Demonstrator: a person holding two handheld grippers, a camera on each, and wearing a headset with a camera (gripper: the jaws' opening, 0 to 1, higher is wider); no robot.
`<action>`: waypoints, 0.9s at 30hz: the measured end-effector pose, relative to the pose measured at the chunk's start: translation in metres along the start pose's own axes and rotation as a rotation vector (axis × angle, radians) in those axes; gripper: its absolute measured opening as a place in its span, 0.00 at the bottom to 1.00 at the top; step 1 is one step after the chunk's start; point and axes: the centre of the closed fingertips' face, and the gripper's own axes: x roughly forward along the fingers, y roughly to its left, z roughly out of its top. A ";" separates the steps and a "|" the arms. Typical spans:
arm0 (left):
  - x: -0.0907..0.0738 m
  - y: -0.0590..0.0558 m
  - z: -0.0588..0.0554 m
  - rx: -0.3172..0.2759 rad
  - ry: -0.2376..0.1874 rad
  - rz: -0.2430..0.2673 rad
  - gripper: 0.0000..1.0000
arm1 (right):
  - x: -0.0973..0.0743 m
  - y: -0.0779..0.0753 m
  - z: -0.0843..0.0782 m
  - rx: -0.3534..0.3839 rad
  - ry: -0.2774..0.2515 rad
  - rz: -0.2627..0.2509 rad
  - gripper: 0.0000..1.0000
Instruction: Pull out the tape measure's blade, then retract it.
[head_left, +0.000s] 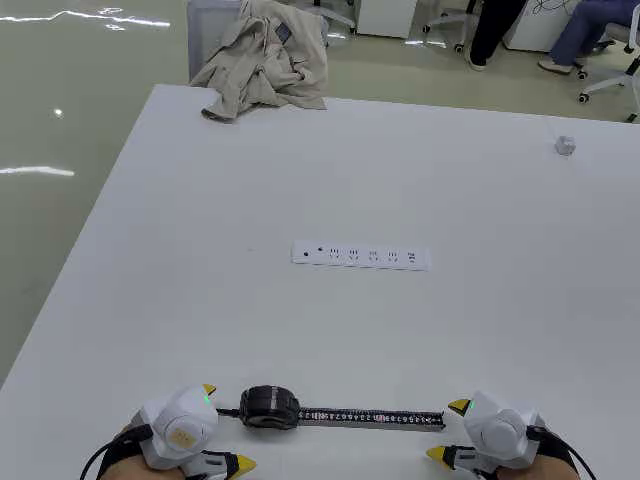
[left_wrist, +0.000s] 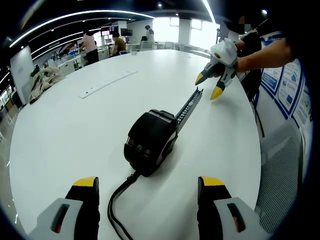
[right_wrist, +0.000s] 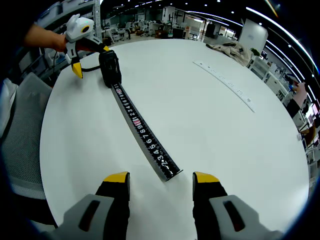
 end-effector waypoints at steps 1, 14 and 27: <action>0.000 0.000 -0.001 -0.007 -0.002 0.004 0.79 | 0.000 0.000 0.000 0.004 -0.003 -0.003 0.53; -0.012 -0.001 0.001 -0.130 -0.062 0.055 0.86 | -0.014 0.001 0.003 0.135 -0.072 -0.067 0.63; -0.027 0.003 -0.004 -0.231 -0.114 0.117 0.94 | -0.029 0.005 -0.002 0.278 -0.146 -0.147 0.71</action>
